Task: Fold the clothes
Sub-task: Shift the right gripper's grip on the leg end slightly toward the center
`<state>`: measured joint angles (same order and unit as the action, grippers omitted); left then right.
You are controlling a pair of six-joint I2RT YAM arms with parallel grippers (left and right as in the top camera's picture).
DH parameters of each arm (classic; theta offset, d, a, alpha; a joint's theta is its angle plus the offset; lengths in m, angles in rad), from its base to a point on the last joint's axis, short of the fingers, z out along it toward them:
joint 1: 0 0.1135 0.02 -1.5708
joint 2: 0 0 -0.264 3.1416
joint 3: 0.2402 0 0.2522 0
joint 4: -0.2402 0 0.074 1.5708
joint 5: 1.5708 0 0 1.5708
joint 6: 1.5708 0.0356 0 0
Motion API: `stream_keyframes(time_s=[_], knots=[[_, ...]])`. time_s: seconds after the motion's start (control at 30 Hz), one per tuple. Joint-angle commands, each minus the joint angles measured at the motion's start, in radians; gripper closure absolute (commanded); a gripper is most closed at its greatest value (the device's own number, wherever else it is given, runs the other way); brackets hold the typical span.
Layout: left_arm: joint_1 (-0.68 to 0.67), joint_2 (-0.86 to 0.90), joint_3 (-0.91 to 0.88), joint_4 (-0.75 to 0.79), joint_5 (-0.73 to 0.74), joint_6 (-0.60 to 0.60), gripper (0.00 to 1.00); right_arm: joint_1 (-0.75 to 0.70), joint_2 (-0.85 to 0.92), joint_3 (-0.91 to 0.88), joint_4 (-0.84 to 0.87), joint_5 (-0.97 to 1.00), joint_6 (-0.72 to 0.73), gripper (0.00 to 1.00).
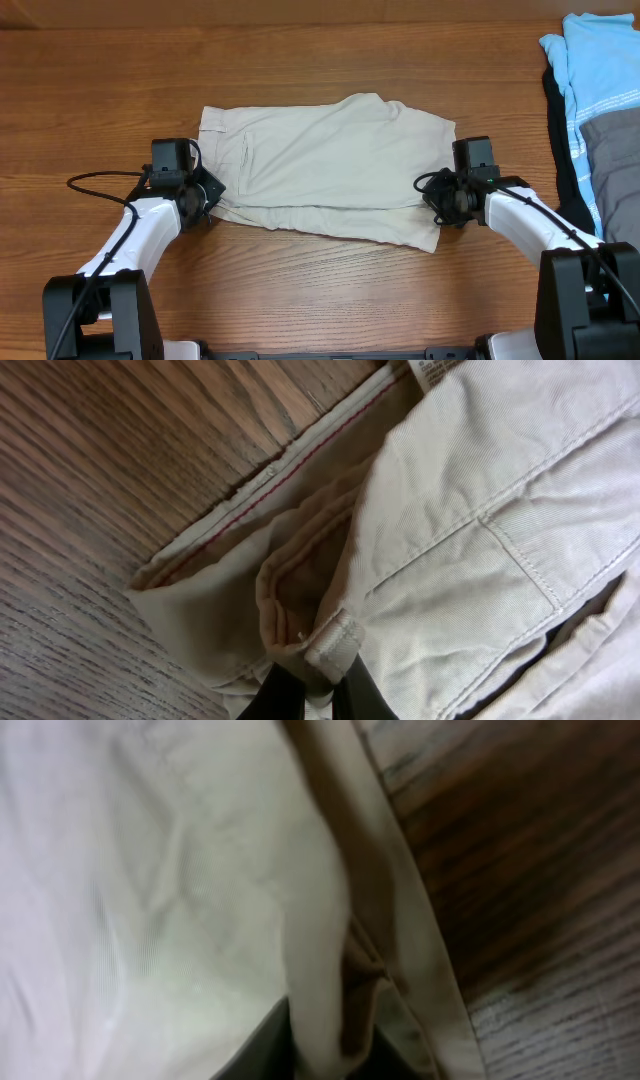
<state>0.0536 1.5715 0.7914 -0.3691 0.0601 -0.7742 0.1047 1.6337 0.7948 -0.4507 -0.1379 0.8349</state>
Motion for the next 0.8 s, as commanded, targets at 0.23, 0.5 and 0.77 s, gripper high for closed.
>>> stream_keyframes(time_s=[0.23,0.5,0.77], knots=[[-0.002,0.011,-0.016,0.000,-0.031,0.060,0.96,0.003,-0.051,0.029,0.001,-0.105,-0.082,0.96],[-0.002,-0.110,-0.001,0.001,0.014,0.090,0.96,0.002,-0.176,0.063,-0.045,-0.142,-0.083,0.96],[-0.002,-0.009,-0.021,0.008,-0.045,0.030,0.96,0.003,-0.132,0.040,-0.052,-0.156,-0.075,0.96]])
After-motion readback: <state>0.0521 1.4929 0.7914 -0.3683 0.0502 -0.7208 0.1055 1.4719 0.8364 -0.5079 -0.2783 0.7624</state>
